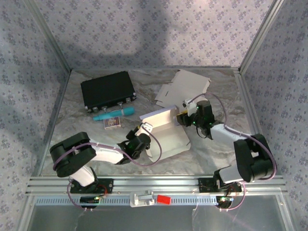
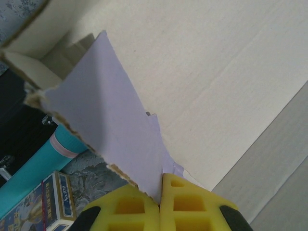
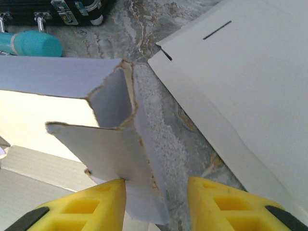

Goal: Fold the paper box

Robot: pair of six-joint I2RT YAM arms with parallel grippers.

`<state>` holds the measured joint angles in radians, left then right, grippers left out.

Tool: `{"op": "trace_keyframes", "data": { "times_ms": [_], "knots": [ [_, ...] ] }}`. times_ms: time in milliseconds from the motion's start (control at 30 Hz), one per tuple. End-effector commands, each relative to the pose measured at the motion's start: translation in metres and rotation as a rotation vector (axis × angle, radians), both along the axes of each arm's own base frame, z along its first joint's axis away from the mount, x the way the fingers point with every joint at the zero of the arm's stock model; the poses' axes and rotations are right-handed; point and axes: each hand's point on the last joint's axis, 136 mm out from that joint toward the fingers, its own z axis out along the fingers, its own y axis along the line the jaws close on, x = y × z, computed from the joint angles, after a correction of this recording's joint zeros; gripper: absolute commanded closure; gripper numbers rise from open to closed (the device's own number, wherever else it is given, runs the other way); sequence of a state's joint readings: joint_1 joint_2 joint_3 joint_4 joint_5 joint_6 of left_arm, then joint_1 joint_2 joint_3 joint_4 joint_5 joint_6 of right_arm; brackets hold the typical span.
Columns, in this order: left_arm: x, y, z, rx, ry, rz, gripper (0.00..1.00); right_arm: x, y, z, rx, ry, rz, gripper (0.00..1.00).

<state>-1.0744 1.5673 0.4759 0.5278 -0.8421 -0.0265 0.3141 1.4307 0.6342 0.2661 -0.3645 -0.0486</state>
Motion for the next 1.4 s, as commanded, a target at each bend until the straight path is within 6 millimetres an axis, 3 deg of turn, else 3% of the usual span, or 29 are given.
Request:
{"op": "trace_keyframes", "data": {
  "times_ms": [0, 533, 967, 1133, 1267, 1367],
  "knots": [
    [-0.017, 0.018, -0.04, 0.18, 0.104, -0.042, 1.0, 0.005, 0.015, 0.009, -0.017, -0.039, 0.084, 0.61],
    [-0.014, 0.019, -0.039, 0.181, 0.104, -0.032, 1.0, 0.023, 0.031, 0.0, -0.042, -0.06, 0.091, 0.65],
    [-0.009, 0.014, -0.038, 0.176, 0.1, -0.019, 1.0, 0.03, 0.04, -0.014, -0.134, -0.094, -0.059, 0.8],
    [-0.008, 0.013, -0.035, 0.164, 0.101, -0.006, 1.0, 0.036, 0.042, -0.017, -0.145, -0.088, -0.141, 0.92],
    [-0.005, 0.01, -0.024, 0.12, 0.115, 0.004, 1.0, 0.037, 0.047, -0.016, -0.148, -0.056, -0.191, 1.0],
    [-0.001, 0.006, -0.009, 0.069, 0.132, 0.016, 1.0, 0.039, 0.045, -0.013, -0.163, -0.013, -0.262, 1.0]
  ]
}}
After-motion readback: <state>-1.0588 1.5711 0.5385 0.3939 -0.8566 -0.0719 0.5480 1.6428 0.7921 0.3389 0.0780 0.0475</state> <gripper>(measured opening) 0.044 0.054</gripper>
